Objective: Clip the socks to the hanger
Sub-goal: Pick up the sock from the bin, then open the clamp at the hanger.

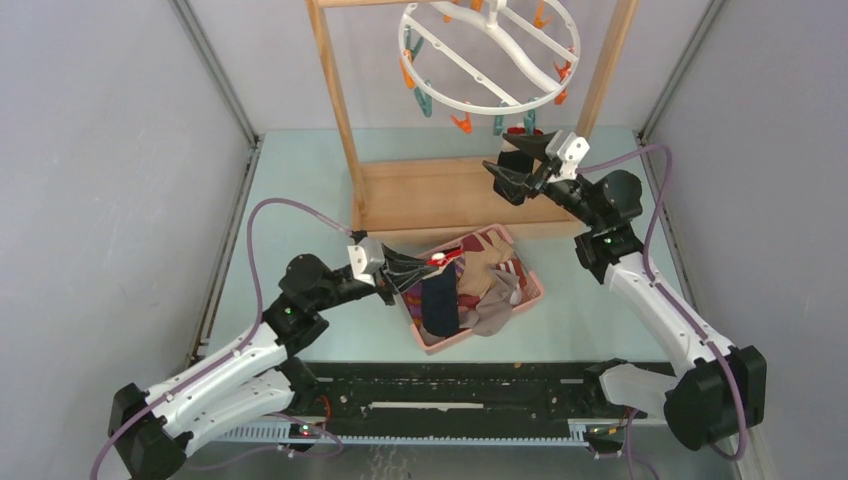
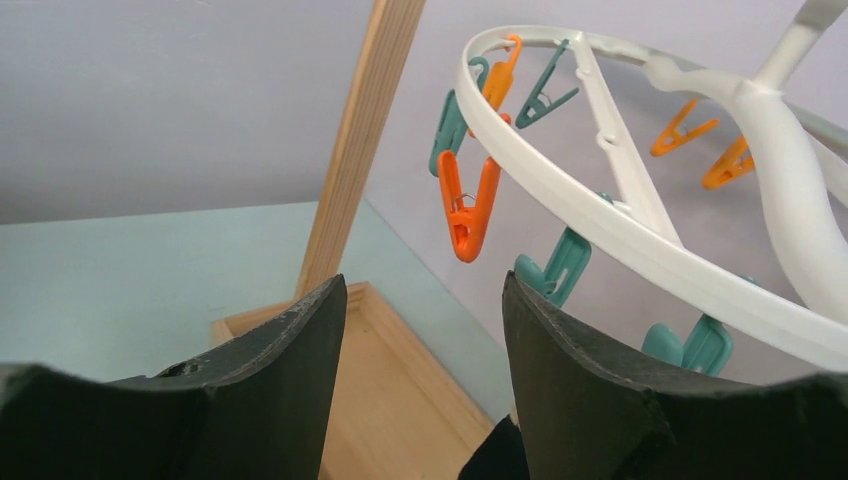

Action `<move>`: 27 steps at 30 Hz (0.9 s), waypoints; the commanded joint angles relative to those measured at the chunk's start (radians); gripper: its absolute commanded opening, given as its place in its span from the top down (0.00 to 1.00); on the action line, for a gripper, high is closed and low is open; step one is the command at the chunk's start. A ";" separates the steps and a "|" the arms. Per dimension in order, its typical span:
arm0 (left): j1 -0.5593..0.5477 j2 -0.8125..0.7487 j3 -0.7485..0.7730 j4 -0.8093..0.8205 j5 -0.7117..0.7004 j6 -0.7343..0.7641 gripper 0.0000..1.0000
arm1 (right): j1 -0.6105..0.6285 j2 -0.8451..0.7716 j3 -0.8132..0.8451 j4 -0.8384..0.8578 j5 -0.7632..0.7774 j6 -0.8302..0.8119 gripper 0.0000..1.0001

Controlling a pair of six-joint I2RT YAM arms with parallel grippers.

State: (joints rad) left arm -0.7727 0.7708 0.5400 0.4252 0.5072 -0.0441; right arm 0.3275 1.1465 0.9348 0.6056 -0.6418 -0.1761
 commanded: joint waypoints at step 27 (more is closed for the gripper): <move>0.010 0.038 0.001 0.000 0.037 0.033 1.00 | -0.042 0.168 0.075 0.228 0.159 0.074 0.36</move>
State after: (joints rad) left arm -0.7692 0.8055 0.5400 0.4187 0.5308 -0.0406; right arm 0.2897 1.2984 0.9497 0.7418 -0.5014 -0.1394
